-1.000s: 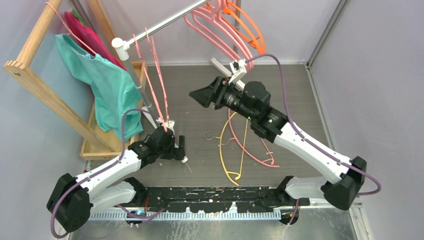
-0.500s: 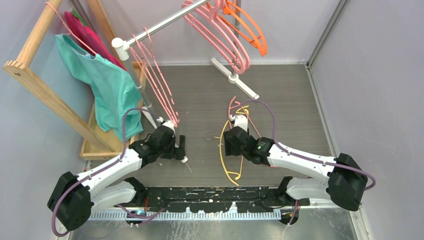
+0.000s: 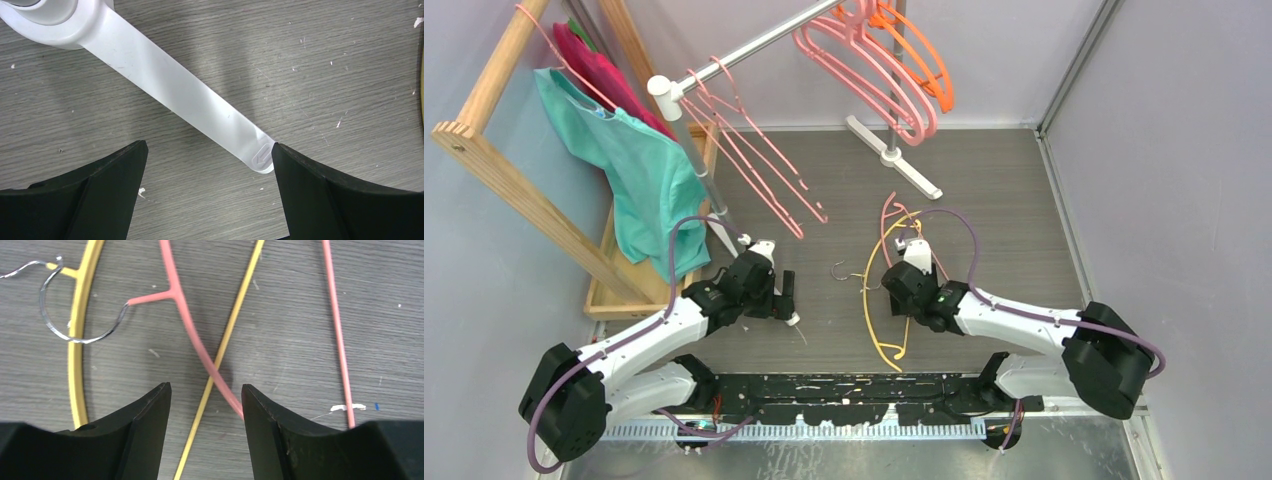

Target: Organize the hangers

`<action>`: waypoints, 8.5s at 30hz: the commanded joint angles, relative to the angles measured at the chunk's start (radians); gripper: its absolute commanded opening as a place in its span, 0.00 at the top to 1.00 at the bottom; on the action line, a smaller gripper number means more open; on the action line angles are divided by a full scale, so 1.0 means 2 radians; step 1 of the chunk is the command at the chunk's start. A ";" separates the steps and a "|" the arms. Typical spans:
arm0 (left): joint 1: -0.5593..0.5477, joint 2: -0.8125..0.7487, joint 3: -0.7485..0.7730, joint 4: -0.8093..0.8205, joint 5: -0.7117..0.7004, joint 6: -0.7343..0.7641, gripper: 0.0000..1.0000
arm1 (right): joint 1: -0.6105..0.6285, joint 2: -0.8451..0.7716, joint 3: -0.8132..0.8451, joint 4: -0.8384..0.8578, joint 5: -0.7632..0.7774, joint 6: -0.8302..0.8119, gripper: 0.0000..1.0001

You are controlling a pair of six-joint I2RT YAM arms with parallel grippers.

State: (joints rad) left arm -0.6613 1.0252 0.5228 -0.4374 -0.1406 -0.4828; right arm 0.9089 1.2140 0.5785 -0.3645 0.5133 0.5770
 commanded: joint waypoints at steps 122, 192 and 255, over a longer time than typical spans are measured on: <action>-0.002 -0.016 0.037 0.013 -0.011 0.020 0.02 | -0.116 0.266 0.653 0.232 -0.487 0.120 0.61; -0.002 0.043 0.039 0.035 -0.011 0.011 0.02 | 0.129 0.162 0.034 0.100 0.009 0.059 0.57; -0.002 0.049 0.076 0.014 -0.020 0.028 0.02 | 0.013 -0.271 0.316 -0.084 -0.243 0.124 0.99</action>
State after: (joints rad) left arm -0.6613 1.1389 0.6327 -0.4217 -0.1692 -0.4397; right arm 0.9356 0.6399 1.1271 -0.6201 0.0704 0.7910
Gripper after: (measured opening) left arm 0.980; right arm 0.062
